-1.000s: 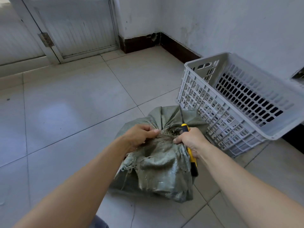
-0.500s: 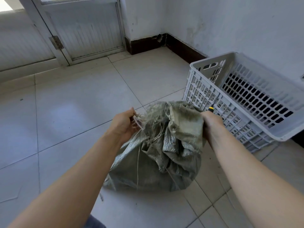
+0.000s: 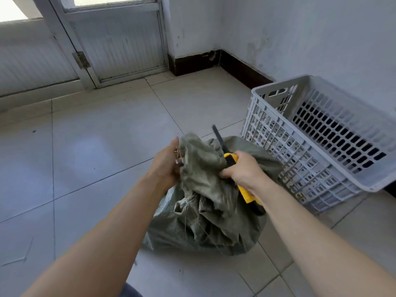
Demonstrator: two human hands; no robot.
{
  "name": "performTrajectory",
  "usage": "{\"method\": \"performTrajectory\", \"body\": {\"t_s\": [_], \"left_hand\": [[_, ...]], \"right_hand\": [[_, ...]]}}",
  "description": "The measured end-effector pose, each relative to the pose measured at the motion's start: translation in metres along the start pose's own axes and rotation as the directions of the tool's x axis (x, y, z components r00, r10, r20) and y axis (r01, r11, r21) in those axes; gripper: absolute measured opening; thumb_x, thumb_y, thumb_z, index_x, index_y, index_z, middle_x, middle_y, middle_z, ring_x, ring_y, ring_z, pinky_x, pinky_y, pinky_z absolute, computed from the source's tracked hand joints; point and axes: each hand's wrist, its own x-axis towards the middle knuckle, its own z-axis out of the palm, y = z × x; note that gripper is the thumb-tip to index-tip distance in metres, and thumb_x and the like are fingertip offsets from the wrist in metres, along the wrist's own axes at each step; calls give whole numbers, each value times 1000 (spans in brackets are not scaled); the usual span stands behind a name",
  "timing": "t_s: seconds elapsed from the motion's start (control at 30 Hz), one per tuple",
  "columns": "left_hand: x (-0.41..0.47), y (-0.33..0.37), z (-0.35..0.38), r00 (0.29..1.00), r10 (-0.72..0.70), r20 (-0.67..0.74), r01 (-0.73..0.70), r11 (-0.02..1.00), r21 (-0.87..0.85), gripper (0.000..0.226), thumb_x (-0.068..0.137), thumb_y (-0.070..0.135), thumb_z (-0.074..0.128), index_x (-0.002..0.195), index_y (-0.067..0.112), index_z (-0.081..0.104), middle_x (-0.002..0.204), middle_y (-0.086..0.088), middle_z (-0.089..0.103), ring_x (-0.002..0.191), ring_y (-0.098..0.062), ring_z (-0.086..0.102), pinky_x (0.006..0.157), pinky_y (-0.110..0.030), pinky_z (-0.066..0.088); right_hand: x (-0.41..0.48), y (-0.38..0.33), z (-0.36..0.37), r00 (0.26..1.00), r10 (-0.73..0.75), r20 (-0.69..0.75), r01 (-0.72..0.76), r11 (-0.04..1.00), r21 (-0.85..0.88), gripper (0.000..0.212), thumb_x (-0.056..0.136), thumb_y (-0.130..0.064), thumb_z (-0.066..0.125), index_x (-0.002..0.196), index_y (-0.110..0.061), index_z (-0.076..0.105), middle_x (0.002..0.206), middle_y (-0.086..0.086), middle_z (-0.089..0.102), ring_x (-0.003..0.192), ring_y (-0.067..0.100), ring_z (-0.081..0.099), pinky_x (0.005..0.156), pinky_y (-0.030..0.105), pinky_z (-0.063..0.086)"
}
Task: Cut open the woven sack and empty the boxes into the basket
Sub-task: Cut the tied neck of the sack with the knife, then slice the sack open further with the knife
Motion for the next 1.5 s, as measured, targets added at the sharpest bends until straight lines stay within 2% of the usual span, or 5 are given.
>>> {"method": "performTrajectory", "body": {"t_s": [0.23, 0.43, 0.6, 1.27, 1.5], "left_hand": [[10, 30, -77, 655, 518, -550, -145, 801, 581, 22, 89, 20, 48, 73, 11, 61, 70, -11, 65, 72, -27, 57, 62, -27, 41], [-6, 20, -70, 721, 680, -132, 161, 21, 987, 31, 92, 32, 49, 114, 13, 59, 127, -14, 47, 120, -30, 36, 98, -41, 26], [-55, 0, 13, 831, 418, 367, -534, 413, 738, 55, 71, 69, 55, 80, 15, 62, 74, -1, 64, 57, -10, 52, 54, -24, 42], [-33, 31, 7, 879, 38, 475, -252, 883, 396, 5, 88, 6, 55, 91, 10, 56, 81, -12, 58, 64, -18, 57, 58, -25, 51], [-17, 16, -2, 921, 89, 379, -388, 144, 910, 39, 66, 19, 80, 96, 18, 56, 98, -1, 64, 94, -22, 59, 83, -35, 48]], "right_hand": [[16, 14, -41, 915, 195, -352, -136, 973, 185, 24, 82, -7, 63, 65, -5, 46, 67, 13, 51, 60, 29, 49, 54, 35, 41], [15, -16, -31, 929, 285, -235, -129, 845, 518, 15, 77, 5, 62, 74, -4, 51, 66, 10, 51, 53, 20, 50, 50, 28, 46], [12, -33, -2, 972, 219, -81, -138, 819, 558, 21, 79, -4, 69, 96, -7, 56, 68, 6, 52, 47, 12, 46, 37, 18, 38], [-29, -66, -36, 920, -163, 356, 191, 980, -45, 22, 72, -14, 78, 92, -11, 71, 87, 11, 73, 78, 22, 70, 76, 36, 57], [-17, -61, -65, 992, -69, 102, 33, 946, 322, 19, 74, 11, 65, 74, -5, 55, 61, 13, 57, 42, 18, 58, 46, 27, 54]]}}
